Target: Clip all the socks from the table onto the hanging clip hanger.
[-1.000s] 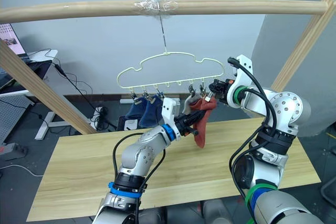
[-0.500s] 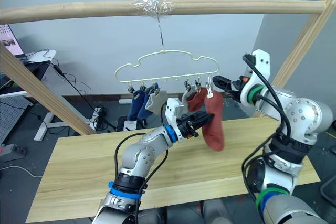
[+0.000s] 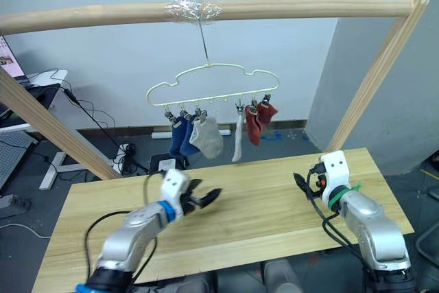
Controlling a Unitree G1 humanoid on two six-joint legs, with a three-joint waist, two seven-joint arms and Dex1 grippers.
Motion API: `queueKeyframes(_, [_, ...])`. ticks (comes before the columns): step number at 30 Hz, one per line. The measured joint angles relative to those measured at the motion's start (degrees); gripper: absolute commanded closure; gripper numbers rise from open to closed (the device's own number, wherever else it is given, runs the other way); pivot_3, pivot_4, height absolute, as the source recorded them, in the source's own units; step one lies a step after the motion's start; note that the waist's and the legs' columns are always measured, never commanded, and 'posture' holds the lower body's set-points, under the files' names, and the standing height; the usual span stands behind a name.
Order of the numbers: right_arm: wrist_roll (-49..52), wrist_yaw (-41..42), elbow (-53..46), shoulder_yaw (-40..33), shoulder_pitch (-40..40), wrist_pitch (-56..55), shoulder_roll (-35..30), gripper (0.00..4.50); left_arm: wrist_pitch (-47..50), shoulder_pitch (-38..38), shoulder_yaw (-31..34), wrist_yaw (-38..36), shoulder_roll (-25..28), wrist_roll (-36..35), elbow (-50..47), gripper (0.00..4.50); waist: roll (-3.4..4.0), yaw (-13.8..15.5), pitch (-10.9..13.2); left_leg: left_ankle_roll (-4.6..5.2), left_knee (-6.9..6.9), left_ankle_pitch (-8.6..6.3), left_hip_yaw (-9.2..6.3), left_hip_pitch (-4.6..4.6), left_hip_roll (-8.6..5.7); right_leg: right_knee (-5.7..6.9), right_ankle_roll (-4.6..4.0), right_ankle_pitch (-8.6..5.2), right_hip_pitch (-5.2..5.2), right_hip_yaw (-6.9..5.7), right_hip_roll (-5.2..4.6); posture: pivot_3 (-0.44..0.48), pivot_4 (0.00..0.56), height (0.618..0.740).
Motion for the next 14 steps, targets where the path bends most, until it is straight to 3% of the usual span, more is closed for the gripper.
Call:
queueKeyframes(8, [-5.40,0.00,6.57,1.70,4.36,-10.69,1.09,0.00,-4.23,13.45,9.01,7.22,4.56,4.92,-3.35,0.06,-0.38,3.02,-1.08,-0.03,-0.01,-0.02,0.03,-0.01,-0.03,-0.06,-0.03,-0.01,0.01,-0.03,-0.10,0.002,0.034,0.740])
queueKeyframes(14, [-7.69,-2.50,13.32,0.98,3.89,-15.54,3.01,0.00,-5.60,14.79,11.10,7.17,3.83,4.25,-3.28,0.06,-0.60,5.25,-2.63,-0.04,0.10,-0.02,0.09,0.14,-0.05,-0.06,-0.17,-0.02,0.20,-0.08,-0.17,0.029,0.000,0.740])
